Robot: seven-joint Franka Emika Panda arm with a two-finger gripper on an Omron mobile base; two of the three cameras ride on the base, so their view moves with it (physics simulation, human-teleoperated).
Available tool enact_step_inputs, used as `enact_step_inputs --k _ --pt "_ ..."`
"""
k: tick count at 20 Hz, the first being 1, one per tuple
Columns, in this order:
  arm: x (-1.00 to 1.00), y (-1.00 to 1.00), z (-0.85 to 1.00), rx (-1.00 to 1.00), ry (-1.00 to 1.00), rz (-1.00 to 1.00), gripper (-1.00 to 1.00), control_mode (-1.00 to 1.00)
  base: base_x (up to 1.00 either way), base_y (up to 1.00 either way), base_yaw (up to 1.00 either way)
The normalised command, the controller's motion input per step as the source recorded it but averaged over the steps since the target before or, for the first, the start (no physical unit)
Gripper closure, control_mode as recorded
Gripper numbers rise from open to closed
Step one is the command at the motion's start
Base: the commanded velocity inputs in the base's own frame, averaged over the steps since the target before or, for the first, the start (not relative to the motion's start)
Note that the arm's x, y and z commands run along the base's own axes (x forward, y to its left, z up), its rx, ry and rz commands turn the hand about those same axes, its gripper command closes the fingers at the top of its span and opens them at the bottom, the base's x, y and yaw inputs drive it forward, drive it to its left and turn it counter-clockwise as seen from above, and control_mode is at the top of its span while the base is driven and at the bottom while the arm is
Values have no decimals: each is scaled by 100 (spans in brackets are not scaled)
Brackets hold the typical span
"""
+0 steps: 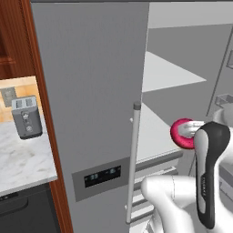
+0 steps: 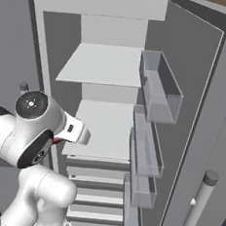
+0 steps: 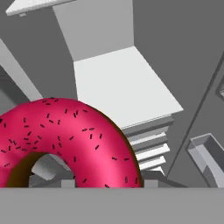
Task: Take the cake and donut from the fridge and place them on the empty tray on the dining counter.
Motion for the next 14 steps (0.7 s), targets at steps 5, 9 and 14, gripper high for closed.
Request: enact_step_inputs --k 5,9,14 --pt "-78 2 72 3 0 -3 100 -100 0 0 0" --pt "-60 17 43 9 0 0 100 -100 0 0 0" --pt "-62 20 54 10 -1 0 100 -100 0 0 0"
